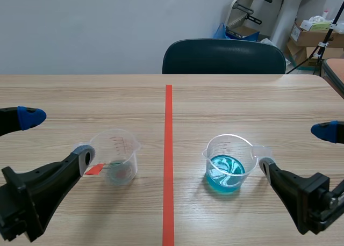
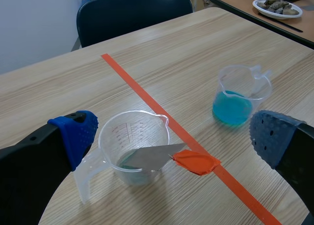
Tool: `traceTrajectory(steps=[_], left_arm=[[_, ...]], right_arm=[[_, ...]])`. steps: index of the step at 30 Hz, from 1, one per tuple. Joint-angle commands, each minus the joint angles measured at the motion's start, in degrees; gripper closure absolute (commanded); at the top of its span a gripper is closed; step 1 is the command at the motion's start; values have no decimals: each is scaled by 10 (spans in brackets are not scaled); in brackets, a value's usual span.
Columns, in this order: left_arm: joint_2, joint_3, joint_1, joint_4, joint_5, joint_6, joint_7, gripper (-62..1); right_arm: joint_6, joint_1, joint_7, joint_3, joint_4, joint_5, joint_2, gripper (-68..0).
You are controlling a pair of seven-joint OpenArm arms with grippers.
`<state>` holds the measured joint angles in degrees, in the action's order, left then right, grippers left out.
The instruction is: Do the redox reaction experiment
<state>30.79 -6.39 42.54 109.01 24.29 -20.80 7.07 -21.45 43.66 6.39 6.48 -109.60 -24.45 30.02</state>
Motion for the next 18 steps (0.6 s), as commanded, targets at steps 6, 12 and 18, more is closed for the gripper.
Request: traceTrajectory(steps=[6, 12, 18], left_arm=[[-6, -5, 3, 12, 2, 5, 7, -623], [-12, -13, 18, 12, 2, 7, 4, -623], [-12, -52, 85, 14, 9, 9, 10, -623]], right_arm=[[0, -7, 10, 5, -8, -2, 6, -671], [0, -7, 10, 5, -8, -2, 6, -671], [0, -7, 11, 5, -8, -2, 6, -671]])
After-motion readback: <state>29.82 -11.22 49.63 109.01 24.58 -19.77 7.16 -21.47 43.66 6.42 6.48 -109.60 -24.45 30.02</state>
